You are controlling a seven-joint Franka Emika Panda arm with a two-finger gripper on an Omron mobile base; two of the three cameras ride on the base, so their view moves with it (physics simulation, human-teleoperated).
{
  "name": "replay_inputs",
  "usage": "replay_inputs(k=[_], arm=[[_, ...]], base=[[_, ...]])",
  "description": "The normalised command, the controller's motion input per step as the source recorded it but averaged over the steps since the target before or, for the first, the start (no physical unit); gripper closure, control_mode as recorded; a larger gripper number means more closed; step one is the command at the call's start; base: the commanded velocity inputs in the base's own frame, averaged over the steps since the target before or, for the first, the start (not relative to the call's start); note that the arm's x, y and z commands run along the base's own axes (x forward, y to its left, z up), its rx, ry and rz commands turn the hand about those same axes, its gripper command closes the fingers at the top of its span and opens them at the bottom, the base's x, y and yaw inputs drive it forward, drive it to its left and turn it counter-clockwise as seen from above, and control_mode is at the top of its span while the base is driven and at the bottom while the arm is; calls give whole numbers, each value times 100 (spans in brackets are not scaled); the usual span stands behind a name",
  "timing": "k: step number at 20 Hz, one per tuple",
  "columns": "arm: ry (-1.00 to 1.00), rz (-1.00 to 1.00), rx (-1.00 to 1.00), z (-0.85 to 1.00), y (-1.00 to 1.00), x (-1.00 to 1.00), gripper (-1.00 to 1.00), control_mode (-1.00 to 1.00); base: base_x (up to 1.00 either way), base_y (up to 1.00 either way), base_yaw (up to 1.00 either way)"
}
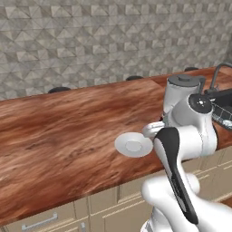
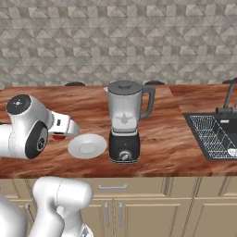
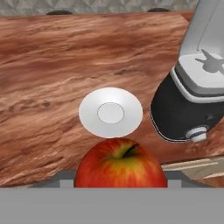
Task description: Pick the apple and tangerine from the fridge and place them on the plate next to the blender to make a fruit smoothie.
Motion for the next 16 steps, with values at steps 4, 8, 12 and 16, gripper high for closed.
replay_inputs(k=[4, 8, 12, 16], arm=[[15, 0, 0, -6, 0, 15, 100, -100], [45, 0, 0, -40, 9, 62, 100, -100], [30, 0, -8, -51, 41, 85, 100, -100], [0, 0, -14, -76, 33, 67, 100, -100]], base=[[2, 0, 1], [0, 0, 0], [0, 0, 0], [0, 0, 0]])
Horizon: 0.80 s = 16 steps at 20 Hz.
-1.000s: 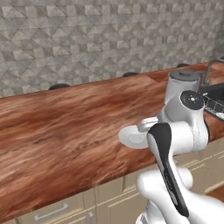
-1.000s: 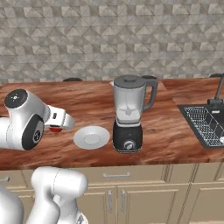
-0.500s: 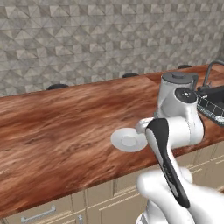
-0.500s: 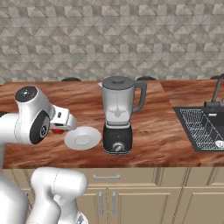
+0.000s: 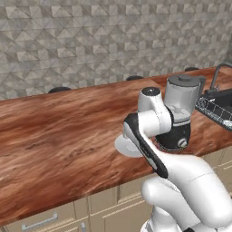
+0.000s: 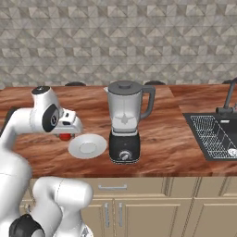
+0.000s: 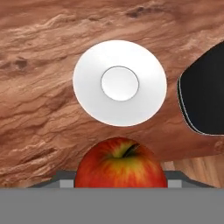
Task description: Pick the apple and tangerine from the fridge and place them on the plate next to the blender to make a fruit smoothie.
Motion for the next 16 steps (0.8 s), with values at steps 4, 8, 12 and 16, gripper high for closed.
replay_inputs(k=[4, 8, 12, 16], arm=[[2, 0, 0, -62, 0, 71, 100, -100], [5, 0, 0, -52, 0, 63, 100, -100], [4, 0, 0, -56, 0, 57, 100, -100], [1, 0, 0, -68, -3, 59, -100, -100]], base=[[0, 0, 0], [0, 0, 0], [0, 0, 0], [0, 0, 0]])
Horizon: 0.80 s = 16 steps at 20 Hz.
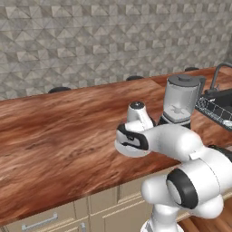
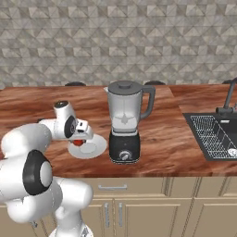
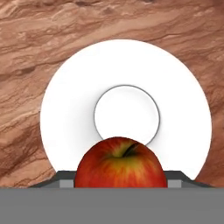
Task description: Pick the apple and tangerine from the fridge and place them on the plate next to the blender to make a fruit smoothie.
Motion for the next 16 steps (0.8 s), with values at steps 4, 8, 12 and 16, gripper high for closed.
replay_inputs(k=[4, 8, 12, 16], arm=[[-4, 0, -1, -37, -4, 30, -100, -100], [-5, 0, 0, -3, 0, 4, -100, -100], [-11, 0, 0, 15, 0, 0, -100, -100], [-10, 0, 0, 47, 0, -25, -100, -100]], base=[[0, 0, 0], [0, 0, 0], [0, 0, 0], [0, 0, 0]])
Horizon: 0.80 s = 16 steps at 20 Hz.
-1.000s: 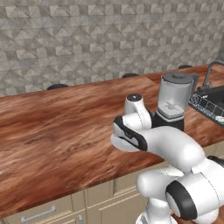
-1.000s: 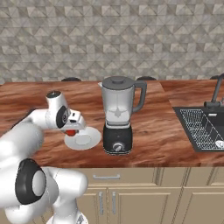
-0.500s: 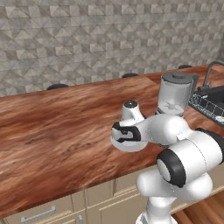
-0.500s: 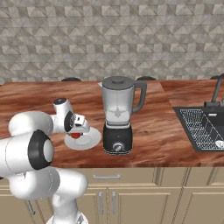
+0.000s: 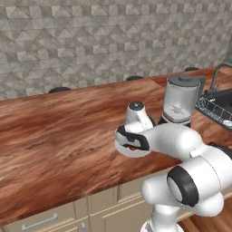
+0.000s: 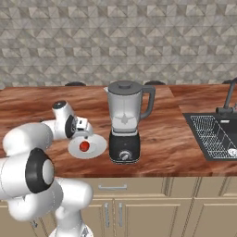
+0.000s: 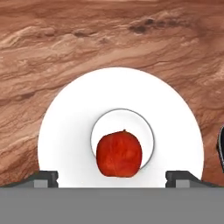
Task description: Pick the apple and tangerine from the fridge and place them on the plate next to the blender to make a fruit smoothie.
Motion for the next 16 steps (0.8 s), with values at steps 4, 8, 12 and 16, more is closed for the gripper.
replay_inputs(k=[4, 8, 12, 16], arm=[[0, 1, 0, 71, 0, -83, -100, -100], [-1, 1, 0, 93, 1, -100, -100, -100], [-13, 0, 4, 75, 0, -100, -100, -100], [-43, 0, 15, 39, 0, -97, -100, -100]], base=[[0, 0, 0], [0, 0, 0], [0, 0, 0], [0, 0, 0]])
